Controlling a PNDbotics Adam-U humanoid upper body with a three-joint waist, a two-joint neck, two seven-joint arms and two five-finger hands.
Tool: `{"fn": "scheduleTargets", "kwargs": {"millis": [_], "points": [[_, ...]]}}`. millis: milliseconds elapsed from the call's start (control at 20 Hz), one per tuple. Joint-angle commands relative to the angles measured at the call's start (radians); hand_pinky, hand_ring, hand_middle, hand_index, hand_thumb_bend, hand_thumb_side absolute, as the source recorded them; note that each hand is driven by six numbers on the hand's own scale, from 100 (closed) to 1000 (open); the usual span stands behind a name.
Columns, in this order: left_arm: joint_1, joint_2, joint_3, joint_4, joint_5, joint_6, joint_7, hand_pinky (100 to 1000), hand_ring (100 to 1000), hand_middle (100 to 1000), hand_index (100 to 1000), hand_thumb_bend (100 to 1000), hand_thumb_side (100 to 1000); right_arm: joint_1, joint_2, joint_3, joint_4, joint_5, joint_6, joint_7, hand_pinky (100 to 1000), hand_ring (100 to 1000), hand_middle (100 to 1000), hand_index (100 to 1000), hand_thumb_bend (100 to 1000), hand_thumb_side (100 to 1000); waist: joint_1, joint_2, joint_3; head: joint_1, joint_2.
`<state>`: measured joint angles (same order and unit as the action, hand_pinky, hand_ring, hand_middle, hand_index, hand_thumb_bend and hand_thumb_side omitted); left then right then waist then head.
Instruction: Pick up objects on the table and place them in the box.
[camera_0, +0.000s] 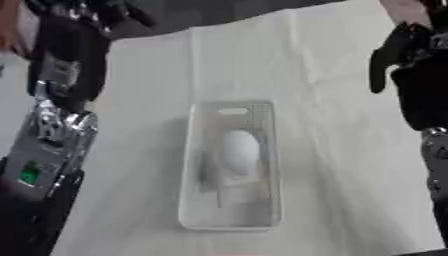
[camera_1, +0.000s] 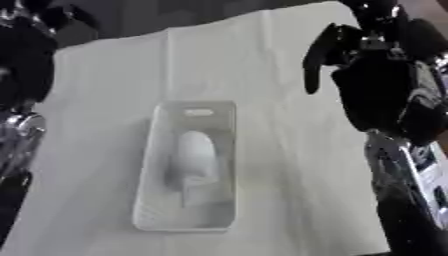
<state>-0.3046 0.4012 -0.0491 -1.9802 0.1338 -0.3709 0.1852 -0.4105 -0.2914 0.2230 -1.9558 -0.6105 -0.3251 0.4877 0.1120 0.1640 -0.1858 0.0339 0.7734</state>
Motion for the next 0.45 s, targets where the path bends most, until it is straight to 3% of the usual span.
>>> {"fn": "scheduleTargets", "kwargs": {"millis": [50, 450], "points": [[0.029, 0.000, 0.032, -0.020, -0.008, -0.031, 0.022, 534, 790, 792, 864, 422, 915, -0.016, 0.004, 0.005, -0.012, -0.004, 0.006, 0.009, 320, 528, 842, 896, 100, 835, -0.009, -0.012, 0.013, -0.015, -0.003], [0.194, -0.079, 0.059, -0.020, -0.073, -0.012, 0.057, 500, 784, 785, 860, 413, 939, -0.019, 0.021, 0.018, -0.011, -0.008, 0.024, 0.024, 327, 532, 847, 910, 100, 838, -0.023, -0.013, 0.062, -0.025, -0.003]]}}
